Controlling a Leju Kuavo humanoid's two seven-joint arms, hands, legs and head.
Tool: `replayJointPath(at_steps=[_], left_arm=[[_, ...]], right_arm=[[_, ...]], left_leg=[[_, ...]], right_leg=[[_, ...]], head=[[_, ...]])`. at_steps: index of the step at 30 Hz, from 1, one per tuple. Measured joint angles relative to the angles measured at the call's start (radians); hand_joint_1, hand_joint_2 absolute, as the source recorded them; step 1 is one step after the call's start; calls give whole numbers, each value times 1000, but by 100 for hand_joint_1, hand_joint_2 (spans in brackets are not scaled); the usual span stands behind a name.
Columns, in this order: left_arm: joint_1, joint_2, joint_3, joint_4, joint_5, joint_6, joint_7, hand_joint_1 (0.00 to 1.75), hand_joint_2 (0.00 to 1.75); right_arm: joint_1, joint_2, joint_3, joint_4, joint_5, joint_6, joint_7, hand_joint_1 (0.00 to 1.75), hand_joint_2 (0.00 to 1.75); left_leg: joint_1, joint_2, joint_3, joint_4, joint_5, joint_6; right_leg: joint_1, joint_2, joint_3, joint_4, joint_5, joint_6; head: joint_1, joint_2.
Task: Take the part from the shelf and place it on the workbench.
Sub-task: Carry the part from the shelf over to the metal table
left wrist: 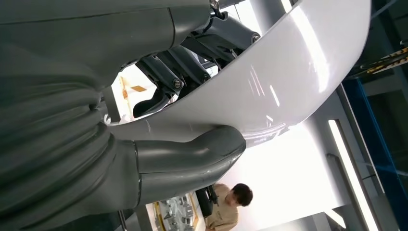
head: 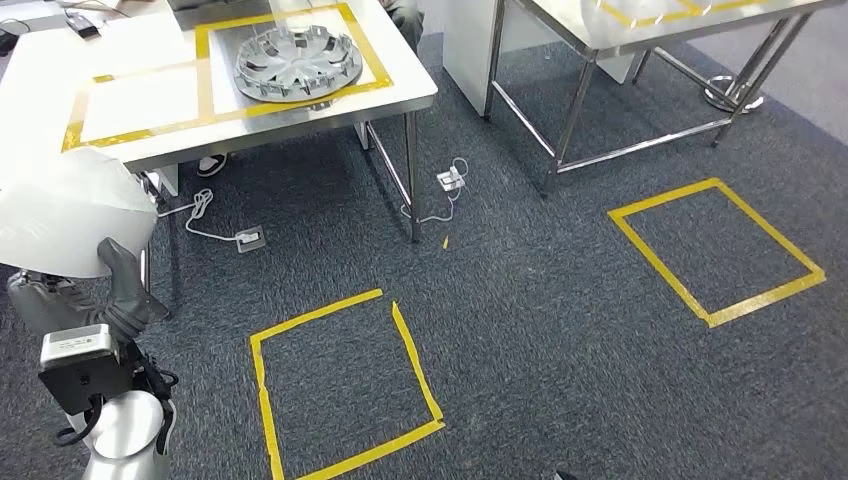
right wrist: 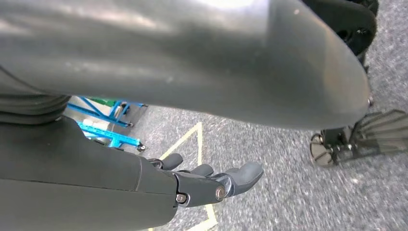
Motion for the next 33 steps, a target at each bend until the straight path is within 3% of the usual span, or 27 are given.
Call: replayJointPath(at_steps=[2, 5, 7, 9, 10, 11, 13, 16, 18, 20, 22, 23, 26, 27, 30, 32, 33], left_arm=[[-1, 1, 0, -2, 0, 0, 0, 175, 175], [1, 1, 1, -2, -1, -1, 0, 175, 175], [6, 1, 1, -2, -1, -1, 0, 175, 175], [9, 2, 2, -2, -1, -1, 0, 175, 175], [9, 3, 2, -2, 0, -1, 0, 175, 175], [9, 3, 2, -2, 0, -1, 0, 175, 175], [11, 3, 3, -3, 0, -1, 0, 175, 175], [13, 3, 4, -7, -1, -2, 0, 175, 175], [11, 1, 6, -10, -3, -4, -1, 175, 175], [10, -2, 6, -11, -4, -7, -1, 175, 175], [12, -2, 7, -10, -4, -12, -1, 175, 175], [13, -2, 7, -10, -4, -13, -1, 175, 175], [12, -4, 8, -10, -5, -18, 0, 175, 175], [11, -4, 8, -9, -6, -20, 0, 175, 175], [11, -6, 9, -10, -10, -23, 0, 175, 175], [11, -5, 10, -13, -14, -23, 0, 175, 175], [10, -5, 11, -15, -15, -23, -1, 175, 175]], right_arm=[[-1, 2, 1, 0, 0, 0, 9, 0, 0], [0, 2, 1, 0, 0, 2, 6, 0, 0], [1, 2, 1, 0, 0, 4, 6, 0, 0], [2, 3, 1, 0, 1, 6, 8, 0, 0], [3, 4, 2, 0, 1, 7, 8, 0, 0], [3, 4, 2, 0, 2, 7, 6, 0, 0], [2, 5, 3, 0, 5, 8, -3, 0, 0], [1, 5, 6, 0, 11, 8, -7, 0, 0], [-1, 5, 10, 0, 14, 8, -4, 0, 0], [-3, 5, 13, 0, 15, 8, -4, 0, 0], [-1, 4, 14, 0, 16, 9, -3, 0, 0], [0, 4, 14, 0, 17, 9, -3, 0, 0], [1, 4, 14, 0, 21, 9, -3, 0, 0], [1, 4, 14, 0, 23, 9, -5, 0, 0], [-1, 5, 16, 0, 27, 9, -8, 0, 0], [-3, 7, 16, 0, 30, 9, -2, 0, 0], [-3, 7, 17, 0, 32, 9, -1, 0, 0]], left_leg=[[-2, 26, -11, 41, -13, -9], [0, 59, -114, 202, -74, -19], [1, 62, -166, 252, -83, -20], [0, 69, -154, 171, -11, -13], [-3, 83, -138, 107, 37, -6], [-7, 99, -123, 52, 62, 1], [-15, 119, -111, 2, 74, 14], [-7, 98, -90, -7, 74, 31], [0, 82, -68, -11, 70, 39], [3, 66, -61, -11, 63, 43], [4, 47, -52, -11, 52, 41], [6, 38, -43, -11, 45, 38], [10, 16, -17, -9, 22, 25], [10, 10, -12, -9, 14, 19], [9, -1, 3, -3, 11, -3], [8, 17, -1, 26, 2, -11], [8, 31, -18, 61, -16, -14]], right_leg=[[-2, -10, 21, -5, -7, -14], [-1, -24, 44, -6, -29, -26], [0, -33, 62, -6, -46, -27], [2, -43, 88, -6, -65, -26], [3, -48, 100, -6, -75, -24], [4, -53, 110, -5, -85, -20], [8, -65, 121, -4, -99, -8], [11, -67, 134, 16, -107, 9], [7, -43, 98, 87, -128, 22], [-1, -24, 16, 206, -170, 34], [-8, -22, -53, 265, -194, 42], [-10, -21, -64, 247, -178, 43], [-13, -5, -27, 70, -44, 41], [-11, 2, -15, 28, -21, 36], [-6, 3, 7, -4, -14, 10], [-8, -7, 31, -12, -8, -8], [-9, -11, 41, -13, -11, -14]], head=[[-3, 0], [-8, 0], [-8, 0], [-8, 0], [-8, 0], [-8, 0], [-6, 0], [-4, 0], [0, 0], [3, 0], [3, 0], [3, 0], [3, 0], [3, 0], [4, 0], [0, 0], [-2, 0]])
